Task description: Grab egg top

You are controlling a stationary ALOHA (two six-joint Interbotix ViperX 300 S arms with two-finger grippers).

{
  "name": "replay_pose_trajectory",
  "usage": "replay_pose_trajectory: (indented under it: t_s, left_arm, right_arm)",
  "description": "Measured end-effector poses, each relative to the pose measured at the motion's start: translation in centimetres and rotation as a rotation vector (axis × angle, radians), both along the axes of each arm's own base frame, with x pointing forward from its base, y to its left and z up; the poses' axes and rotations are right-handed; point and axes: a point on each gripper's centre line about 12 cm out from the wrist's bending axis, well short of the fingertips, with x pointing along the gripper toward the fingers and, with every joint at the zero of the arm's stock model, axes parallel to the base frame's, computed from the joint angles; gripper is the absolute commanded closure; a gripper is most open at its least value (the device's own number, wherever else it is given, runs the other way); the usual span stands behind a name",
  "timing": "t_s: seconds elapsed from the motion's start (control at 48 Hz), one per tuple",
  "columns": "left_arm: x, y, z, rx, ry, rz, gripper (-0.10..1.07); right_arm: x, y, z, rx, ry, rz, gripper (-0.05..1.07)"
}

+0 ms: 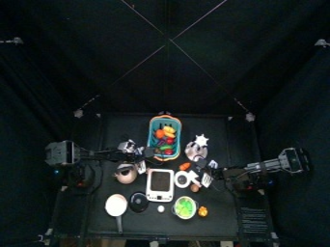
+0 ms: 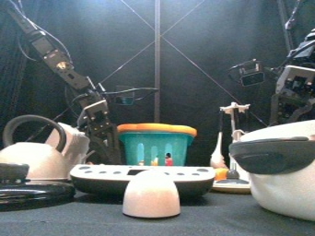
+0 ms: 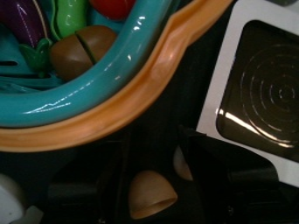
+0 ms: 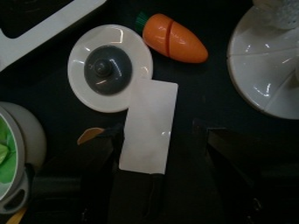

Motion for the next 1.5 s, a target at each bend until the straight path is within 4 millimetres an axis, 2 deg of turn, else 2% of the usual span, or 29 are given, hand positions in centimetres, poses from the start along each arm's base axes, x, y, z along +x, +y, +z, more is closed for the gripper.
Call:
replay_pose_trajectory:
  t_s: [0.229, 0.521, 1.021, 1.5]
  left_arm:
    - [-1.0, -1.1, 1.7, 0.053, -0.031, -0.072, -0.05]
    - [-1.4, -3.7, 1.0, 0.084, -0.094, -0.194, -0.05]
    - [-1.0, -3.7, -2.4, 0.099, -0.019, -0.248, -0.05]
    - [-0.3, -3.7, -3.4, 0.104, 0.006, -0.264, 0.00]
  right_arm:
    - [0.2, 0.0, 0.0, 0.000, 0.003, 0.000, 0.08]
    - [0.6, 0.0, -0.1, -0.002, 0.009, 0.001, 0.09]
    - [1.0, 0.0, -0.1, -0.005, 0.014, 0.003, 0.09]
    - [1.0, 0.0, -0.1, -0.006, 0.013, 0.003, 0.09]
